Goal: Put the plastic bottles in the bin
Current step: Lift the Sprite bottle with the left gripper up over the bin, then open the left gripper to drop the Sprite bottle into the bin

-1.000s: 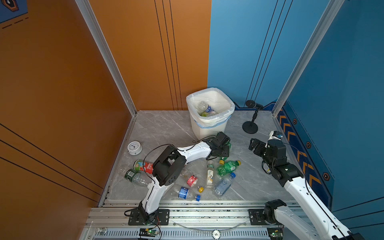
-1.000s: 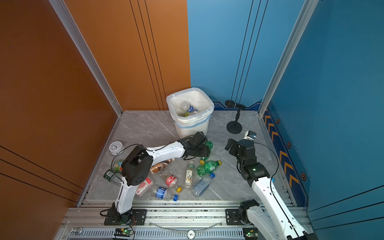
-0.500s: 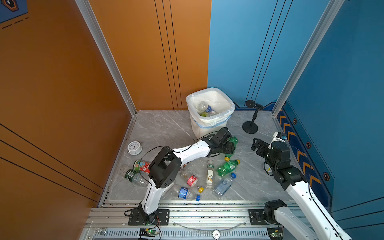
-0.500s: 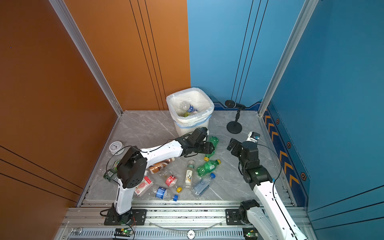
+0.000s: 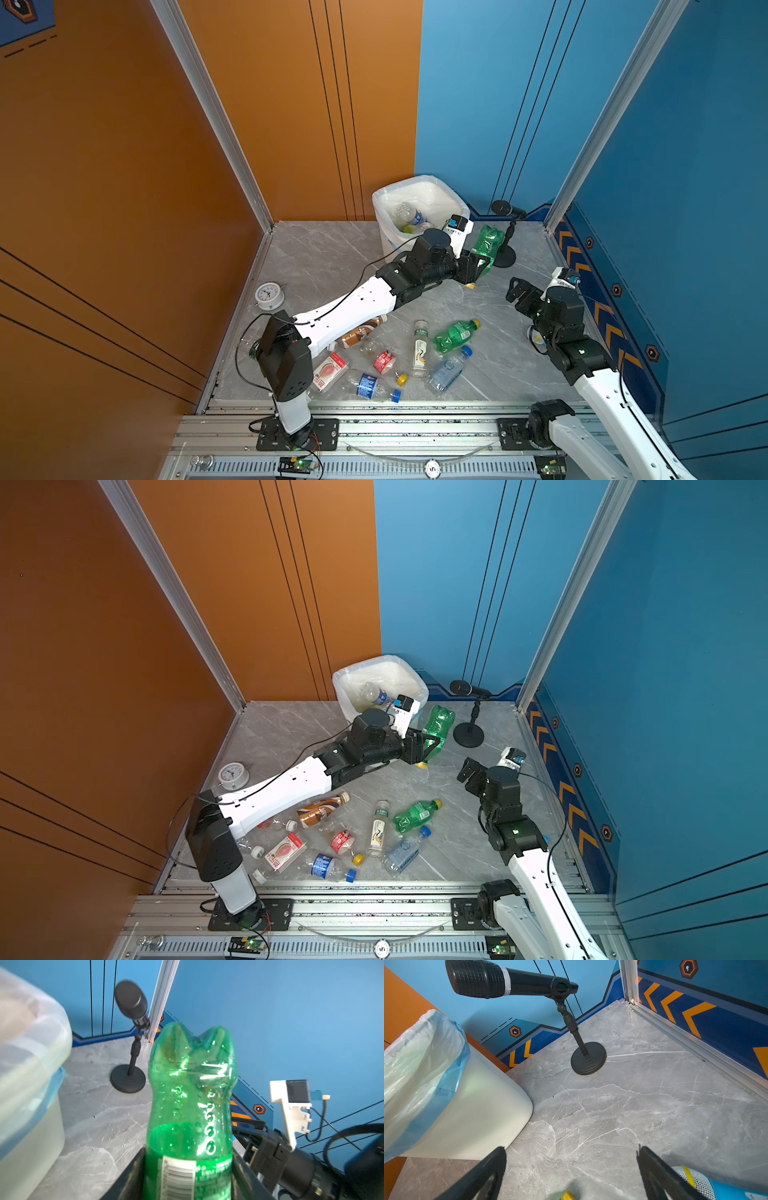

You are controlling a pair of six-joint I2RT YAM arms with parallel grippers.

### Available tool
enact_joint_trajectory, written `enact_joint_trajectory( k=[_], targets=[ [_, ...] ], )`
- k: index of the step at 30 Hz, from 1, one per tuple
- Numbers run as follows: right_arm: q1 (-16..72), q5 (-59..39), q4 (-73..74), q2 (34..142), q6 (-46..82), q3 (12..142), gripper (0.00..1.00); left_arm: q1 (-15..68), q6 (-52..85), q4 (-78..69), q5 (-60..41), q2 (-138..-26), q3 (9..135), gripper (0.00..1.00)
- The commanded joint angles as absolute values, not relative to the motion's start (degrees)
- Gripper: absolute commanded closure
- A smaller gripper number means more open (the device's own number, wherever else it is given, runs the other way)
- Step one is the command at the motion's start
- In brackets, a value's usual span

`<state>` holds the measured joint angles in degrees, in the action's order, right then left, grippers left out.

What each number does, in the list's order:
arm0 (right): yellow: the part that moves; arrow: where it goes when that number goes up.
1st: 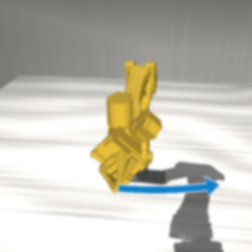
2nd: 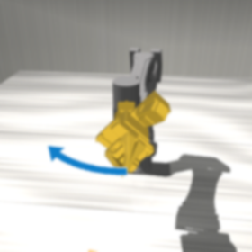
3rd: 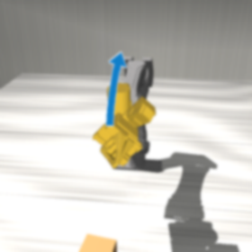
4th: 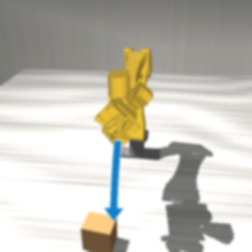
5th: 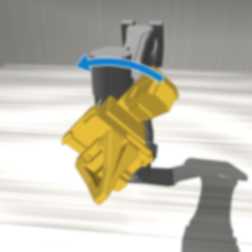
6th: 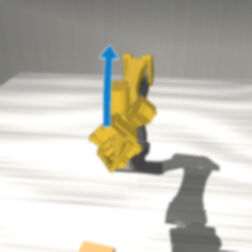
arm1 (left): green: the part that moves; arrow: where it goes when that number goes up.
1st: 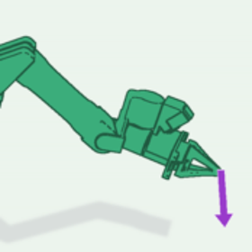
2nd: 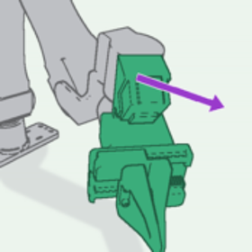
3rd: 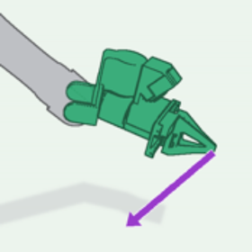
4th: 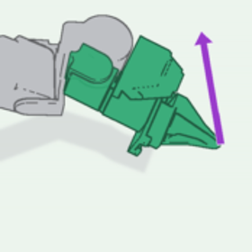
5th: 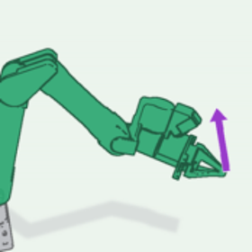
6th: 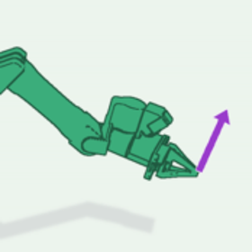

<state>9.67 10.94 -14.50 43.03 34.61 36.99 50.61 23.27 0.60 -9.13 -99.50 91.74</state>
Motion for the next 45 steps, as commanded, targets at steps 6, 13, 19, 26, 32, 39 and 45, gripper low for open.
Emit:
enact_joint_trajectory(
  k=[6, 13, 19, 26, 32, 39, 45],
  targets=[
    [9.3, 11.1, -13.5, 43.5, 36.1, 36.4, 0.0, 46.7, 11.0, 3.9, -4.1, -95.4, 97.8, 0.44],
    [9.2, 11.0, -13.0, 43.8, 36.0, 36.6, 0.01, 40.0, 7.1, 5.2, -0.4, -95.9, 102.1, 0.45],
    [9.2, 10.3, -12.4, 44.9, 36.3, 36.8, 0.0, 33.8, 5.3, 4.5, 3.1, -100.4, 106.5, 0.45],
    [9.1, 9.8, -12.6, 45.5, 36.3, 37.4, 0.0, 28.9, 6.8, 5.6, 2.7, -108.4, 114.1, 0.45],
    [9.0, 9.9, -12.9, 45.6, 36.4, 37.3, 0.0, 27.1, 8.3, 6.9, 2.6, -112.2, 117.1, 0.46],
    [9.0, 8.5, -14.2, 46.8, 37.5, 38.1, 0.0, 25.5, 10.9, 8.0, 2.9, -109.9, 114.4, 0.02],
    [10.2, 7.5, -18.0, 48.9, 40.7, 39.3, 0.0, 24.6, 13.9, 2.2, 0.8, -99.3, 101.6, 0.02]
  ],
)
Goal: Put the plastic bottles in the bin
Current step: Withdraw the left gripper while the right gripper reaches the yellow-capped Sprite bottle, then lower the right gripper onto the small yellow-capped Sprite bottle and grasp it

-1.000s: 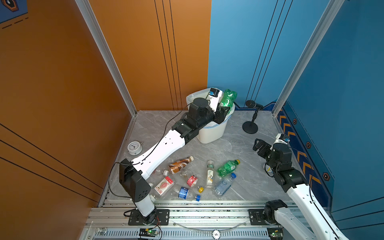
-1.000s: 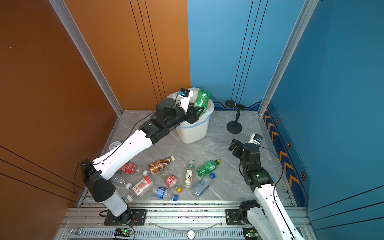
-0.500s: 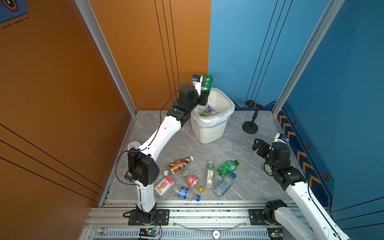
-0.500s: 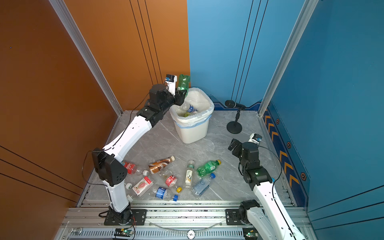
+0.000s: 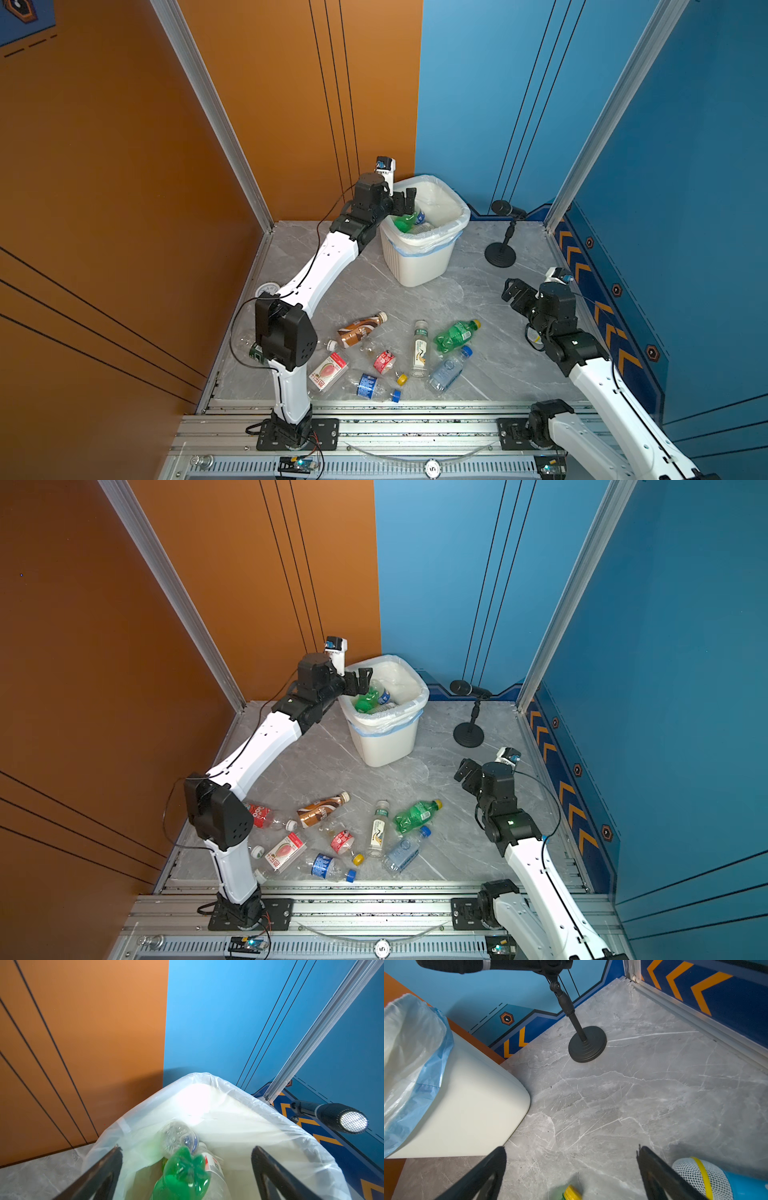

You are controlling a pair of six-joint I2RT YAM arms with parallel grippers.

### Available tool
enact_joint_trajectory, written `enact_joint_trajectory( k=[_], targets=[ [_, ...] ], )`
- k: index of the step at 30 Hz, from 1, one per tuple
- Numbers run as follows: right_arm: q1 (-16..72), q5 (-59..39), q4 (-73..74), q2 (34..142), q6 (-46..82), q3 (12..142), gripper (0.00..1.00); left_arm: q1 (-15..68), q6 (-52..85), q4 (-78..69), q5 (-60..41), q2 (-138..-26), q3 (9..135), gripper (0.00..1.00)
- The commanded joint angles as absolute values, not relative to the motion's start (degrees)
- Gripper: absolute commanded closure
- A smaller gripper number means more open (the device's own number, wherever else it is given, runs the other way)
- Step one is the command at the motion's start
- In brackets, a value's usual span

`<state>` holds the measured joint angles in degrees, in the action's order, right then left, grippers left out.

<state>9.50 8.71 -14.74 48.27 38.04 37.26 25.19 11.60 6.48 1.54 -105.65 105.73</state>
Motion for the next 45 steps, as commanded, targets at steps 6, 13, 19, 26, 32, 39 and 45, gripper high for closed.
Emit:
enact_joint_trajectory(
  k=[6, 13, 19, 26, 32, 39, 45],
  targets=[
    [14.0, 6.8, -22.0, 51.9, 45.6, 40.4, 0.0, 24.3, 17.6, -2.6, 2.3, -85.3, 82.2, 0.03],
    [23.9, 9.5, -25.6, 54.8, 55.1, 39.3, 0.0, 23.2, 26.7, -2.3, 5.9, -71.7, 55.4, 0.02],
    [30.8, 11.8, -25.1, 56.3, 63.8, 35.9, 0.0, 21.4, 29.9, -0.2, 4.3, -66.3, 45.8, 0.02],
    [35.7, 12.9, -22.4, 59.9, 68.6, 34.4, 0.0, 21.0, 29.2, 1.8, 3.9, -65.0, 45.4, 0.02],
    [38.2, 13.1, -19.8, 64.0, 70.8, 34.4, 0.0, 20.6, 29.2, 2.3, 3.6, -64.3, 44.8, 0.02],
    [39.0, 12.6, -16.5, 68.2, 71.9, 34.6, 0.0, 19.6, 29.5, 2.8, 3.1, -62.7, 43.8, 0.02],
    [39.4, 11.7, -13.9, 71.9, 72.9, 34.6, 0.0, 18.8, 30.0, 3.0, 2.5, -62.0, 43.4, 0.02]
  ],
)
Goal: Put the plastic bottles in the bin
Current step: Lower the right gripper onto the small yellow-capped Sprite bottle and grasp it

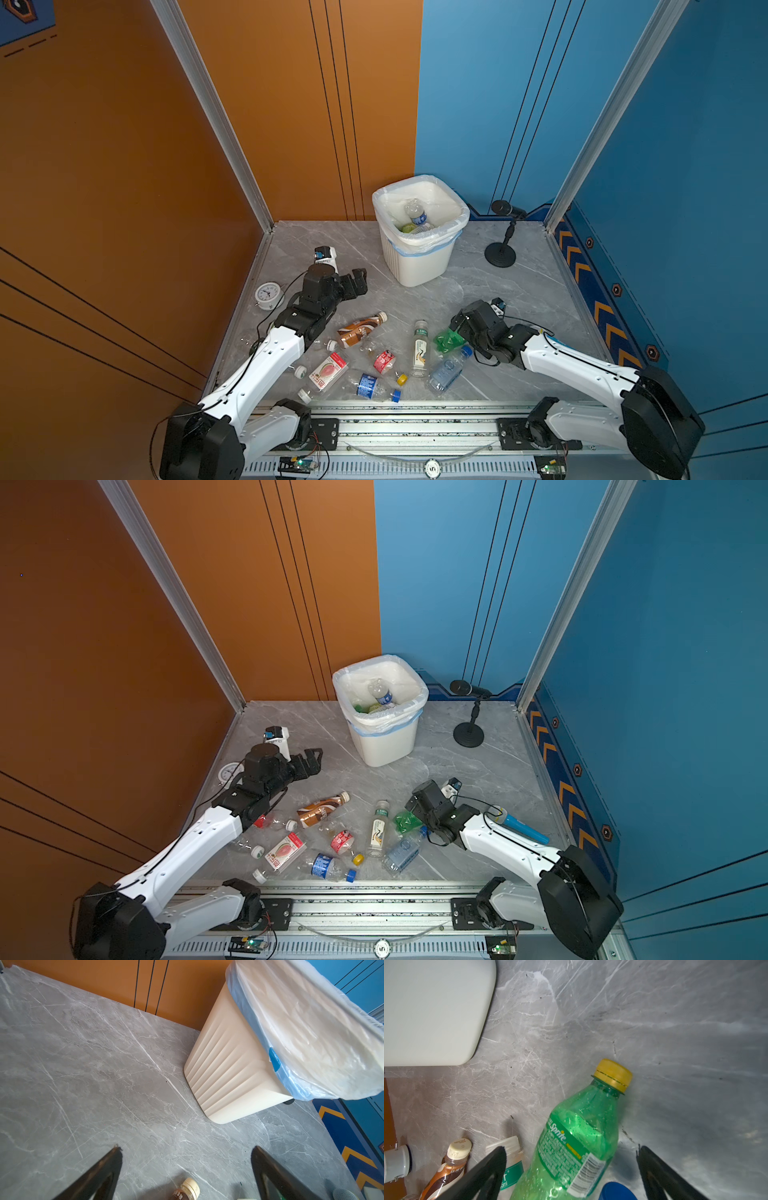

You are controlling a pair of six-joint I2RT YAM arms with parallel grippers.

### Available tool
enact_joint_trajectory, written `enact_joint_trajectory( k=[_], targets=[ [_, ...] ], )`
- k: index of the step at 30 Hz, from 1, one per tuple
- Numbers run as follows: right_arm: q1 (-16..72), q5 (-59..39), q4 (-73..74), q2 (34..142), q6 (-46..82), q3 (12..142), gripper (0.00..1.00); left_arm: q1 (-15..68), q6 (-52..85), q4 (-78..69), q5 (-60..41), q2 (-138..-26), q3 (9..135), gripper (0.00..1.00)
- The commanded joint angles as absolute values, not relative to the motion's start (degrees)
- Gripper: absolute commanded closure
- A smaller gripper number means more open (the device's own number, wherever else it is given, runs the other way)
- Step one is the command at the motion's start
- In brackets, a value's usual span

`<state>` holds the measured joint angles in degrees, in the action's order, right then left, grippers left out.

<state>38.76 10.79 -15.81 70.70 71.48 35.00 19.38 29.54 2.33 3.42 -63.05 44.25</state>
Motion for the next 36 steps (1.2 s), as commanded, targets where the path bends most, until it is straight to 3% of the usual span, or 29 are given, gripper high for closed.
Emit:
enact_joint_trajectory(
  k=[1, 19, 36],
  targets=[
    [39.4, 11.8, -13.3, 72.6, 73.2, 34.5, 0.01, 18.7, 30.1, 3.0, 2.4, -62.0, 43.3, 0.02],
    [38.0, 12.1, -5.5, 80.3, 73.3, 35.6, 0.39, 17.1, 30.9, 3.6, 1.1, -61.9, 43.2, 0.02],
    [33.6, 15.4, -10.1, 74.0, 63.3, 42.3, 0.44, 16.8, 31.9, 4.1, 0.6, -62.3, 42.9, 0.02]
  ],
)
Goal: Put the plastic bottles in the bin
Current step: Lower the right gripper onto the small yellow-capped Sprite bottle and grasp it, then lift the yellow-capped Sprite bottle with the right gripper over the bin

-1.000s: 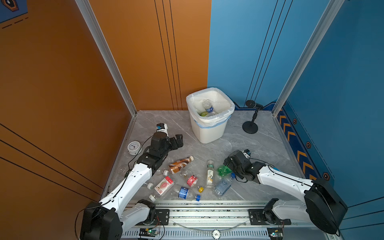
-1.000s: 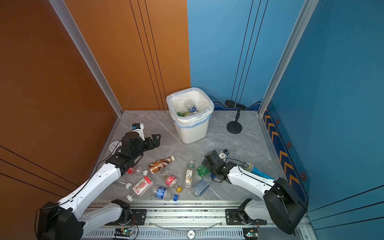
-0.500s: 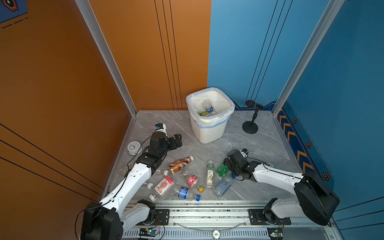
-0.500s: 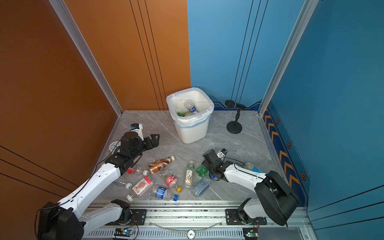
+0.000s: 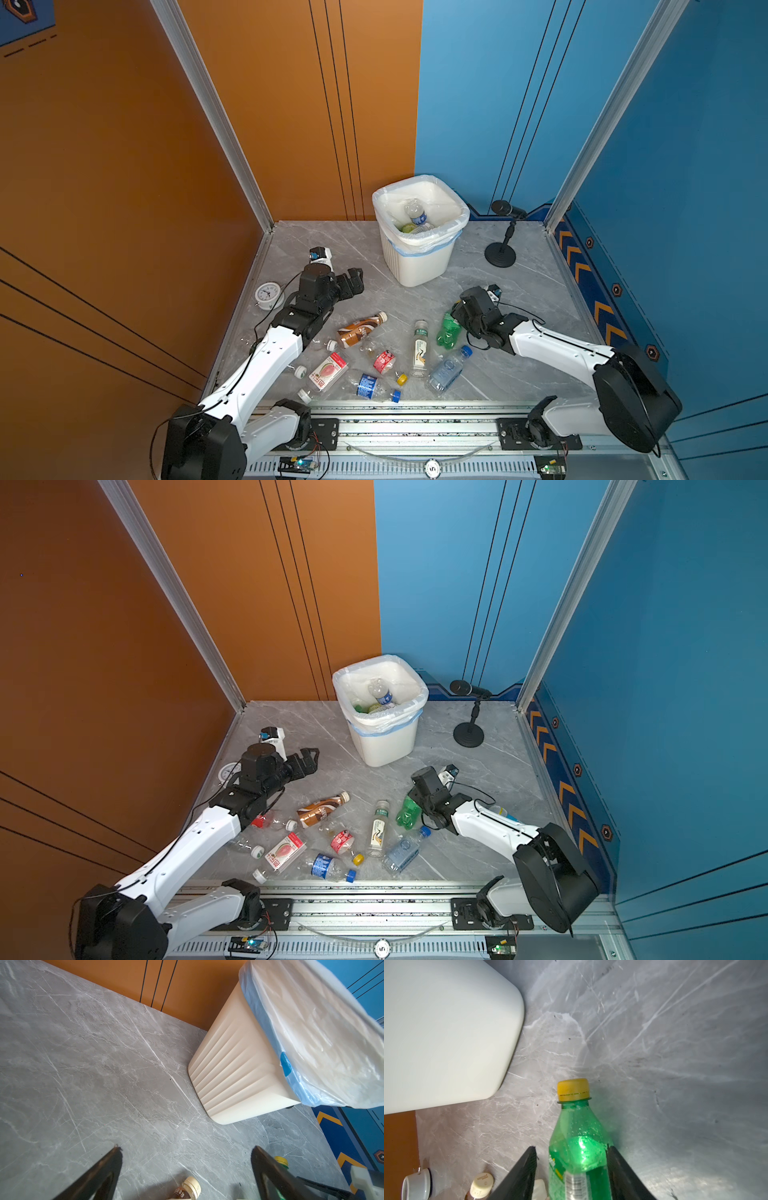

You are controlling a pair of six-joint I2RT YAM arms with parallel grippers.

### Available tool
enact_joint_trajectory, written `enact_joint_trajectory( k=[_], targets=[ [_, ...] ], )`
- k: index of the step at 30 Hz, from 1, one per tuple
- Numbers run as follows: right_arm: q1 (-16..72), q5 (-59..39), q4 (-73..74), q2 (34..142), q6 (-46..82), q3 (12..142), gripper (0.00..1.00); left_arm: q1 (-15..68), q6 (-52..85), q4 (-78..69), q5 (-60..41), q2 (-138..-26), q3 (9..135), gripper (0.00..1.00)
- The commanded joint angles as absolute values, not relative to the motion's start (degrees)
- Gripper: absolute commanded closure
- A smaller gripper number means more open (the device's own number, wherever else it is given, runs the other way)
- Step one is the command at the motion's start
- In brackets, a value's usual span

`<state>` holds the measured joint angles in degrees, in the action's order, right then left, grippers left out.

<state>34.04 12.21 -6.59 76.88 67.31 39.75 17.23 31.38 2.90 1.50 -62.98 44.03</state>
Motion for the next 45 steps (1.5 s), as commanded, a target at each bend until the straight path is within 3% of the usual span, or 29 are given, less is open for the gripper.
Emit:
enact_joint_trajectory(
  k=[1, 4, 11, 20, 25, 35, 45],
  targets=[
    [33.3, 15.5, -10.6, 73.5, 62.6, 42.7, 0.44, 16.8, 32.0, 4.0, 0.6, -62.3, 42.8, 0.02],
    [32.2, 13.8, -12.1, 73.0, 62.3, 43.3, 0.38, 16.9, 32.5, 3.7, 0.4, -62.5, 42.4, 0.02],
    [34.4, 12.3, -19.5, 74.9, 59.9, 43.4, 0.09, 16.8, 32.8, 3.7, 0.0, -62.6, 42.3, 0.02],
    [38.1, 10.8, -19.3, 81.7, 60.5, 45.2, 0.01, 16.6, 33.1, 3.9, -0.3, -62.4, 42.0, 0.02],
    [38.4, 11.1, -17.6, 86.3, 60.9, 46.1, 0.04, 16.3, 33.1, 4.3, -0.2, -61.9, 41.8, 0.02],
    [38.2, 10.8, -14.2, 91.9, 58.8, 50.2, 0.4, 15.3, 33.1, 4.9, -0.4, -60.7, 41.3, 0.02],
    [36.7, 15.1, -17.6, 82.3, 53.7, 54.0, 0.46, 14.9, 33.5, 4.7, -0.7, -61.2, 40.6, 0.02]
  ],
)
